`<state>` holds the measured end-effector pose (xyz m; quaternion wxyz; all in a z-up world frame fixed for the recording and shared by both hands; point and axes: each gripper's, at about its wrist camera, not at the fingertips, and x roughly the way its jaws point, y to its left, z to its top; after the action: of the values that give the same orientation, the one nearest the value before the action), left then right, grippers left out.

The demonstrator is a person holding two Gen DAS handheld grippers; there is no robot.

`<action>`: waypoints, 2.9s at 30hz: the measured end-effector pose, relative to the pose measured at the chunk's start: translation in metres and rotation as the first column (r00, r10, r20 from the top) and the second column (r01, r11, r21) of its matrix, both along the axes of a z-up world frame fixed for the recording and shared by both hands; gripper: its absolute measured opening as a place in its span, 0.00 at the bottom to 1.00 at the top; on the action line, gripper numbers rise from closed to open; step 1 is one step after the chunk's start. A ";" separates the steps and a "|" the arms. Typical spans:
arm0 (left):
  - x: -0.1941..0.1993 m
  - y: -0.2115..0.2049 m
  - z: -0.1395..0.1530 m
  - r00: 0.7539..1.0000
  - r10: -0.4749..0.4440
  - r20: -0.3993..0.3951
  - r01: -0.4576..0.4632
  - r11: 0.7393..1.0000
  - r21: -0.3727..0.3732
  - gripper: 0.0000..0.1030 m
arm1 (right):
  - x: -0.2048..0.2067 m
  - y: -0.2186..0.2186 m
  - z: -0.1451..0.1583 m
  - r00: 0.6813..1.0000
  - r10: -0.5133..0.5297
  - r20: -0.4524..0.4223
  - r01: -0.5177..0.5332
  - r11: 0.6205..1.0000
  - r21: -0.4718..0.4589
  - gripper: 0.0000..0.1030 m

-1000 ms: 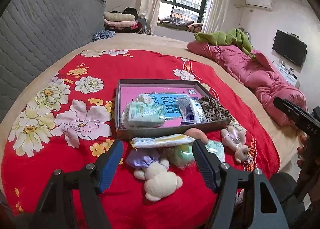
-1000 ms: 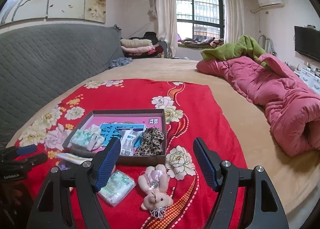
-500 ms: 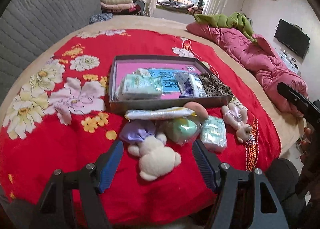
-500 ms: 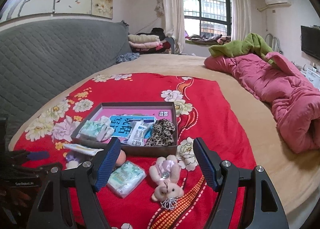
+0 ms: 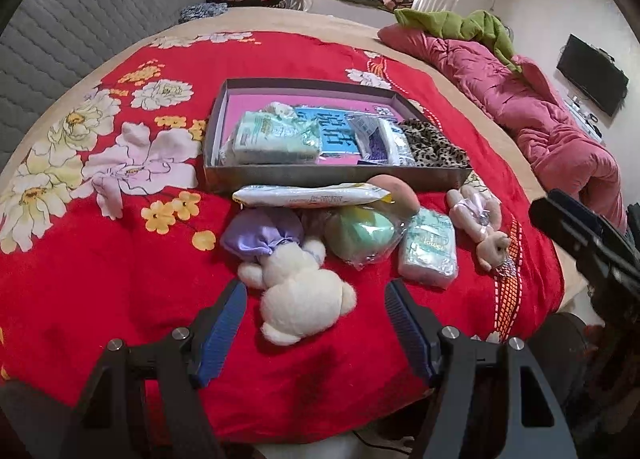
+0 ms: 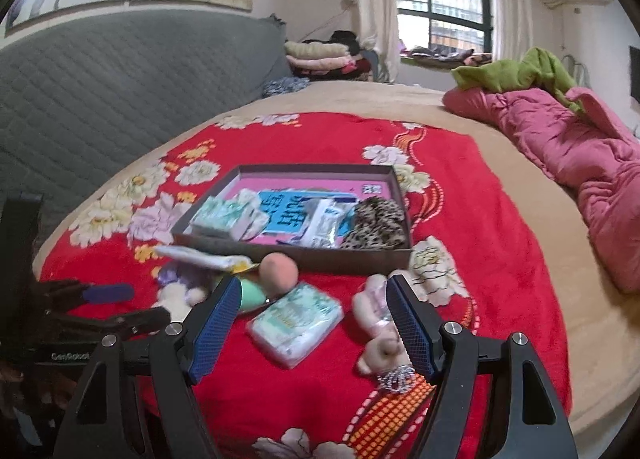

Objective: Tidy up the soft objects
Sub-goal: 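Reach the right tool to the Flower tissue pack while the left reaches the white plush bear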

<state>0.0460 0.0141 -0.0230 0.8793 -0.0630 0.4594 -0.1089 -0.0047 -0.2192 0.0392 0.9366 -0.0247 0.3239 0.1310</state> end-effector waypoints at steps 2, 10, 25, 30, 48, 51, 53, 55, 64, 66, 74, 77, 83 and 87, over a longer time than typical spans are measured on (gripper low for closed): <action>0.003 0.001 -0.004 1.000 0.016 -0.019 -0.016 1.000 -0.017 0.69 | 0.001 0.003 -0.004 1.000 0.012 -0.007 -0.012 1.000 0.000 0.74; 0.014 -0.003 -0.018 0.997 0.050 -0.065 -0.053 0.998 -0.042 0.69 | 0.010 0.008 -0.024 0.998 0.026 -0.055 -0.026 1.000 0.004 0.74; 0.039 -0.004 -0.043 0.981 0.145 -0.126 -0.143 0.989 0.026 0.69 | 0.027 0.024 -0.059 0.990 0.014 -0.139 -0.016 1.000 -0.014 0.74; 0.044 0.002 -0.046 0.981 0.147 -0.125 -0.145 0.989 0.022 0.69 | 0.034 0.031 -0.072 0.984 -0.002 -0.180 -0.001 1.000 -0.018 0.74; 0.049 0.005 -0.047 0.983 0.137 -0.120 -0.139 0.990 -0.006 0.69 | 0.051 0.050 -0.099 0.962 -0.125 -0.244 0.111 0.991 -0.068 0.74; 0.050 0.005 -0.047 0.983 0.137 -0.118 -0.139 0.990 -0.005 0.69 | 0.055 0.053 -0.103 0.958 -0.139 -0.251 0.124 0.989 -0.074 0.74; 0.051 0.004 -0.048 0.984 0.136 -0.115 -0.137 0.991 0.002 0.69 | 0.058 0.053 -0.104 0.957 -0.151 -0.247 0.136 0.988 -0.073 0.74; 0.052 0.004 -0.048 0.984 0.137 -0.114 -0.138 0.990 0.003 0.69 | 0.062 0.053 -0.106 0.954 -0.165 -0.248 0.150 0.986 -0.078 0.74; 0.056 0.003 -0.050 0.984 0.136 -0.113 -0.137 0.991 0.001 0.69 | 0.071 0.040 -0.109 0.952 -0.189 -0.240 0.177 0.982 -0.068 0.74; 0.056 0.004 -0.050 0.984 0.137 -0.113 -0.138 0.990 0.000 0.69 | 0.070 0.038 -0.108 0.953 -0.189 -0.238 0.178 0.982 -0.066 0.74; 0.057 0.005 -0.050 0.985 0.135 -0.112 -0.135 0.991 -0.001 0.69 | 0.065 0.031 -0.107 0.954 -0.191 -0.232 0.181 0.981 -0.063 0.69; 0.056 0.005 -0.051 0.985 0.131 -0.110 -0.132 0.991 0.002 0.68 | 0.064 0.028 -0.106 0.955 -0.185 -0.231 0.176 0.983 -0.060 0.63; 0.056 0.009 -0.051 0.984 0.139 -0.110 -0.140 0.990 -0.003 0.63 | 0.061 0.028 -0.103 0.961 -0.165 -0.223 0.156 0.986 -0.060 0.59; 0.055 0.010 -0.051 0.985 0.135 -0.110 -0.137 0.991 -0.009 0.61 | 0.059 0.028 -0.102 0.964 -0.156 -0.215 0.146 0.987 -0.065 0.56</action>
<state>0.1007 0.0242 -0.0739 0.8575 -0.1076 0.5007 -0.0487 0.0544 -0.1913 -0.0629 0.9015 -0.0079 0.4294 0.0533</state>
